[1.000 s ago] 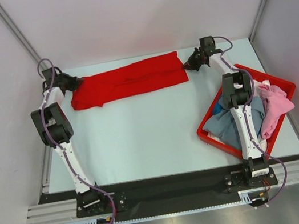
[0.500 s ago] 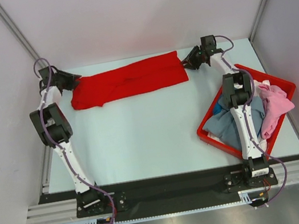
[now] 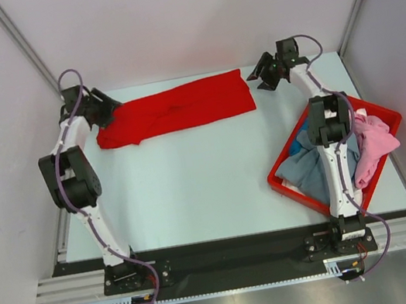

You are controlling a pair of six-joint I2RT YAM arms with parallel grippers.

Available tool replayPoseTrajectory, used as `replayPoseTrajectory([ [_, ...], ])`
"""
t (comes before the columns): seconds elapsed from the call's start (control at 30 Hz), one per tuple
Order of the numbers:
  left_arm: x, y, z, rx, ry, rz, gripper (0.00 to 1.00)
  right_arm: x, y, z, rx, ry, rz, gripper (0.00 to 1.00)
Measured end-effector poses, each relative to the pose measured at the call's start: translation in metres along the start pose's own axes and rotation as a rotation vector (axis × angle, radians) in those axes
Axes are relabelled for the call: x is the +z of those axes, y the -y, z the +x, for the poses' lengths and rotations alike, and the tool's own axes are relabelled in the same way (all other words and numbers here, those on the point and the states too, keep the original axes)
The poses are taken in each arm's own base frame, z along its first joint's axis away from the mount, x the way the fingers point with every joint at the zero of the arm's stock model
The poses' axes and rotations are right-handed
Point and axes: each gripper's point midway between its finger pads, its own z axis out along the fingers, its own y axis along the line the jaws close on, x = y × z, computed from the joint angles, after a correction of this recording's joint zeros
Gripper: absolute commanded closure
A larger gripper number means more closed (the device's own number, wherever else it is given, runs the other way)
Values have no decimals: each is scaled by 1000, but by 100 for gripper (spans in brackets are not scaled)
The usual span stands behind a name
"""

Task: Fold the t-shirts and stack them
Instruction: Fold the tshirt

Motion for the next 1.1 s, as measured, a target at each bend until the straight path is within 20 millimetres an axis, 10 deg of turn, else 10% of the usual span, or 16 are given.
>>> replayPoseTrajectory([
  [0.13, -32, 20, 47, 68, -42, 30, 21, -5, -6, 25, -52, -55, 26, 24],
  [0.37, -60, -18, 78, 56, -62, -55, 35, -23, 18, 61, -92, -143, 132, 28],
  [0.67, -21, -10, 102, 53, -162, 62, 65, -38, 43, 84, -85, -199, 198, 34],
  [0.97, 6, 51, 111, 496, -97, 41, 39, -36, 36, 91, -93, -212, 180, 32],
  [1.1, 10, 67, 120, 670, -64, -24, 43, -35, 33, 93, -94, -218, 173, 32],
])
